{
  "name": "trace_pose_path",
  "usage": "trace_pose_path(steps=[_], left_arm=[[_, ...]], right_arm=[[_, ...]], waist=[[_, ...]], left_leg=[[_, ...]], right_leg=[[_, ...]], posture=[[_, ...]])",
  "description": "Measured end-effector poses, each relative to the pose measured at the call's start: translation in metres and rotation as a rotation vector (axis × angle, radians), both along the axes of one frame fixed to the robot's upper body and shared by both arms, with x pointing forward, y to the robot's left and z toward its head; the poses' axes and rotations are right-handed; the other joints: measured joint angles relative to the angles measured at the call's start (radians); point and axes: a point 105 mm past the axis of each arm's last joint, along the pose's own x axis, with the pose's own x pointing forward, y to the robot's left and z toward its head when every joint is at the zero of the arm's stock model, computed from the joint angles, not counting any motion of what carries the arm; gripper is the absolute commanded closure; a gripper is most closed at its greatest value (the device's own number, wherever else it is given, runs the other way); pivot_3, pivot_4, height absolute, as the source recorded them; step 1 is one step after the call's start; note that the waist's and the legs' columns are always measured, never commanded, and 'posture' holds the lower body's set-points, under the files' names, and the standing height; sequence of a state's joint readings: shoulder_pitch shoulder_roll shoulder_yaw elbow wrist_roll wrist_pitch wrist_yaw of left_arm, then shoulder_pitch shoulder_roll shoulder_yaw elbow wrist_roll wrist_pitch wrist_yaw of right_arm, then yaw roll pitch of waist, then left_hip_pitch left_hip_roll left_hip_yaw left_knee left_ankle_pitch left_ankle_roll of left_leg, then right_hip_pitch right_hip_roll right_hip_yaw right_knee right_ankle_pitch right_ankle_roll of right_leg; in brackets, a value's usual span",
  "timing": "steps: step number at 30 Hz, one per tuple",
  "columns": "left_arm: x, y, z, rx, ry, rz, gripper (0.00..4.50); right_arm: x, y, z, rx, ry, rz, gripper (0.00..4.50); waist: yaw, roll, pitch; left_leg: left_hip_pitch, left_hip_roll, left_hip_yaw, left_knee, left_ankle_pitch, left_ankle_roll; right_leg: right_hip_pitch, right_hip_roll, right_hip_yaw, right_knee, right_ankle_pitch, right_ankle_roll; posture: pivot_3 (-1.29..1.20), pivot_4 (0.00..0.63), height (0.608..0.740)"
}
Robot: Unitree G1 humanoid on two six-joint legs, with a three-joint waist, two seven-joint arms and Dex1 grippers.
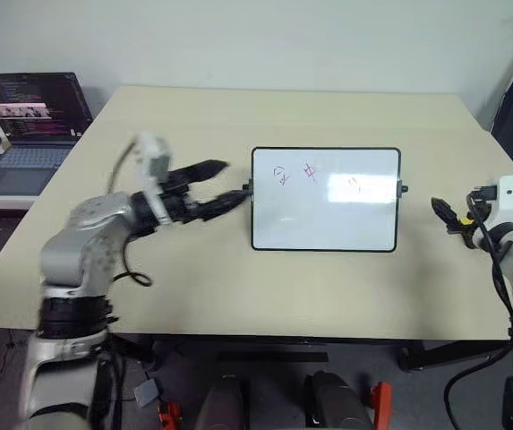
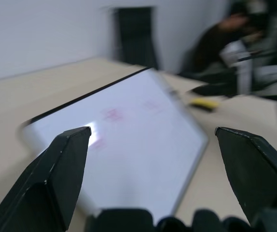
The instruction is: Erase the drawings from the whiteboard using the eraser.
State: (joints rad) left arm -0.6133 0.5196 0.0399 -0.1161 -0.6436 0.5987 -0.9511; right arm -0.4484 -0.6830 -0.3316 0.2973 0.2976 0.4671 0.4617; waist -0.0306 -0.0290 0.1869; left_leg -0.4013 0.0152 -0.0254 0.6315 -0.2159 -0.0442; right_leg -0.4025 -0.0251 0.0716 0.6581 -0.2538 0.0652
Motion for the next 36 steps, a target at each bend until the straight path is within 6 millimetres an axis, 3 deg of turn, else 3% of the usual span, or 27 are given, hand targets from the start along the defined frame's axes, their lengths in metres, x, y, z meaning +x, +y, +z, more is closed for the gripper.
trace_pose_path(steps=[2, 4, 8, 12, 17, 26, 29, 36], left_arm=[[-0.007, -0.039, -0.005, -0.029, 0.023, -0.117, 0.00], [-0.011, -0.066, -0.022, 0.011, 0.051, -0.167, 0.00], [0.004, -0.097, -0.055, 0.116, 0.053, -0.120, 0.00], [0.008, -0.124, -0.057, 0.134, 0.011, -0.110, 0.00], [0.006, -0.134, -0.053, 0.136, -0.026, -0.123, 0.00], [0.005, -0.135, -0.054, 0.148, -0.023, -0.126, 0.00], [0.005, -0.135, -0.056, 0.150, -0.019, -0.125, 0.00], [0.004, -0.134, -0.059, 0.155, -0.005, -0.123, 0.00]], right_arm=[[0.002, -0.010, -0.002, 0.008, 0.026, -0.007, 0.03], [0.002, -0.020, 0.000, 0.007, 0.039, -0.020, 0.03], [0.000, -0.040, -0.009, 0.025, 0.109, -0.062, 0.03], [-0.001, -0.047, -0.025, 0.024, 0.188, -0.073, 0.03], [0.000, -0.048, -0.035, 0.024, 0.226, -0.064, 0.03], [0.000, -0.048, -0.045, 0.021, 0.257, -0.061, 0.03], [0.000, -0.046, -0.049, 0.033, 0.265, -0.059, 0.55], [-0.001, -0.047, -0.057, 0.061, 0.277, -0.082, 3.01]], waist=[[-0.002, 0.000, 0.000], [-0.010, 0.000, 0.000], [-0.022, 0.000, 0.000], [-0.026, 0.000, 0.000], [-0.027, 0.000, 0.000], [-0.027, 0.000, 0.000], [-0.027, 0.000, 0.000], [-0.026, 0.000, 0.000]], left_leg=[[0.000, -0.001, 0.001, 0.000, 0.000, 0.000], [0.000, 0.000, 0.001, -0.002, 0.000, 0.000], [0.000, 0.001, 0.000, -0.003, 0.000, 0.000], [0.000, 0.000, 0.001, -0.002, 0.000, 0.000], [0.000, 0.000, 0.000, -0.002, 0.000, 0.000], [0.000, 0.000, 0.000, -0.002, 0.000, 0.000], [0.000, 0.000, 0.000, -0.002, 0.000, 0.000], [0.000, 0.000, 0.000, -0.002, 0.000, 0.000]], right_leg=[[0.000, 0.000, 0.001, -0.001, 0.000, 0.001], [-0.001, 0.001, 0.002, -0.001, 0.001, -0.002], [-0.002, 0.002, 0.002, -0.001, 0.002, -0.007], [-0.002, 0.002, 0.003, -0.001, 0.001, -0.005], [-0.002, 0.002, 0.003, 0.000, 0.001, -0.004], [-0.002, 0.002, 0.002, 0.000, 0.001, -0.004], [-0.002, 0.002, 0.002, 0.000, 0.001, -0.004], [-0.002, 0.002, 0.002, 0.000, 0.001, -0.004]], posture=[[0.00, 0.150, 0.740], [0.00, 0.150, 0.740], [0.00, 0.150, 0.740], [0.00, 0.150, 0.740], [0.00, 0.150, 0.740], [0.00, 0.150, 0.740], [0.00, 0.150, 0.740], [0.00, 0.150, 0.740]])
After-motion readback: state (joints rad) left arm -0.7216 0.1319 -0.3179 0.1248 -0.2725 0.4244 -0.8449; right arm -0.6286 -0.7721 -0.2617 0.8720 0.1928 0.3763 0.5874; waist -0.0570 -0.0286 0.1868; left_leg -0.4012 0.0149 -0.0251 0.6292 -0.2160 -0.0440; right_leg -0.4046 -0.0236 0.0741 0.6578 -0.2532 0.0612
